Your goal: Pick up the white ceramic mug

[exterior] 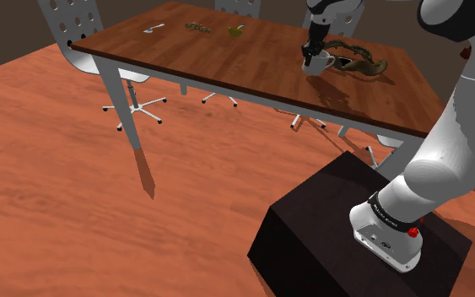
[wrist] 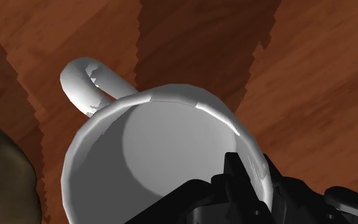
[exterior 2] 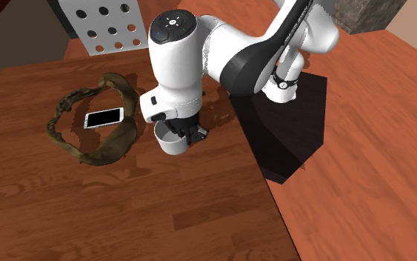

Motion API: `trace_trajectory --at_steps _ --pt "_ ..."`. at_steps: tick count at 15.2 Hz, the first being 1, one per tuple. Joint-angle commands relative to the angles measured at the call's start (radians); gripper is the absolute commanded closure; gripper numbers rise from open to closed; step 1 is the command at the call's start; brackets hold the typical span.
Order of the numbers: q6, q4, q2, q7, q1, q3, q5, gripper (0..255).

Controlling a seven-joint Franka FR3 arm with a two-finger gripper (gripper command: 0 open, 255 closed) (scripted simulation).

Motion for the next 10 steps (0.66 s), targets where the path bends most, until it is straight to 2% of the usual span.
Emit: trace_trajectory --at_steps 1,10 --pt "-0.024 0.014 -0.010 0.002 0.002 0.000 -0.003 255" --pt "-0.114 0.088 -0.026 0.001 0.001 -0.003 -0.007 255"
